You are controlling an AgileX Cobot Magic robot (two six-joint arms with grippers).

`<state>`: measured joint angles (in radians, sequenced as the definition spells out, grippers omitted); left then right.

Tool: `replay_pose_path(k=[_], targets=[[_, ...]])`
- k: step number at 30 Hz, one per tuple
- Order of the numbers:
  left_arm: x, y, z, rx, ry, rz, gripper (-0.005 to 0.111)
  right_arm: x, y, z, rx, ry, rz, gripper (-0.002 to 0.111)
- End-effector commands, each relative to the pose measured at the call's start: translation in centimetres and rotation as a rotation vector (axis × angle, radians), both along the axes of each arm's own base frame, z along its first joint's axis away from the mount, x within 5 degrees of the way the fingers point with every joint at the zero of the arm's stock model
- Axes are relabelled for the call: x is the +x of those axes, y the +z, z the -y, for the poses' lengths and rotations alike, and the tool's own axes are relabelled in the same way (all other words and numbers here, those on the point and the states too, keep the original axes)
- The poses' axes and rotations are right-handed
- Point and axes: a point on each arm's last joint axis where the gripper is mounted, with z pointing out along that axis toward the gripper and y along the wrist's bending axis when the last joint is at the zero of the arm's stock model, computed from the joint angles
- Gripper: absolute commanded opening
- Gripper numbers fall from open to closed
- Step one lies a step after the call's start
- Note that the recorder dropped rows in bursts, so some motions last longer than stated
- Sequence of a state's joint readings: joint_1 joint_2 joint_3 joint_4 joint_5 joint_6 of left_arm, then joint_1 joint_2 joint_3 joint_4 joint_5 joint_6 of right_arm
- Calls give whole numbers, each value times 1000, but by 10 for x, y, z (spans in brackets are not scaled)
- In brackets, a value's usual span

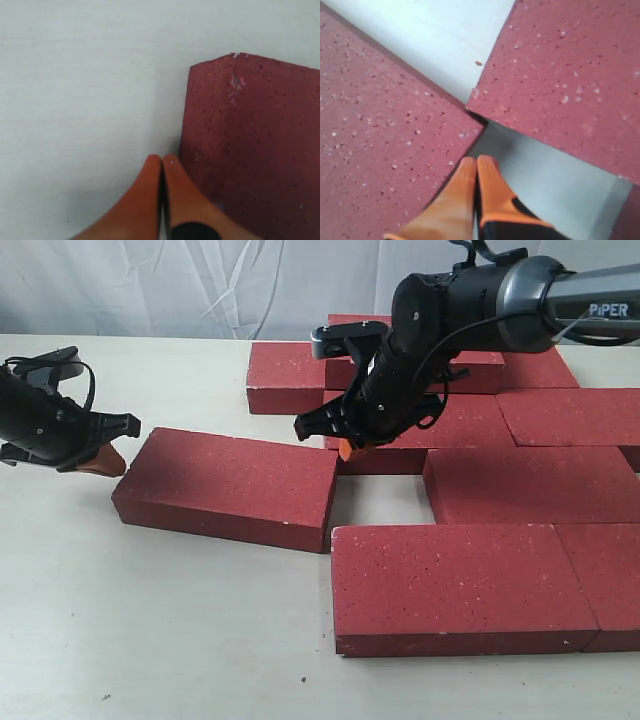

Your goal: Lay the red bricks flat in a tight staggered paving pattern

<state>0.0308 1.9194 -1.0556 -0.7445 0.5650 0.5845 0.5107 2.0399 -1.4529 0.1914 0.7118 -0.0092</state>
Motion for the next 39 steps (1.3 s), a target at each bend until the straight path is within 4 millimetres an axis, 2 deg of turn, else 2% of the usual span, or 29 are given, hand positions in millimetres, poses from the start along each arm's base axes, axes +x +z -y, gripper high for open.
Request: replay_pose_path(k=[1,8,24,39], targets=[[0,1,2,-3,-14,-2,0,-1,-1,11,-35,-13,-50,-1],[-1,1,4,-14,-21,-17,0,1,-31,4,-4,-51,-126,-1],[-4,3,9,-96,-2,-58,0,6,-29,-3,69,-17,-63,-1],[-13,5,17,-182,-54,-149,0,8,-28,-2,68,-6,-43,-1]])
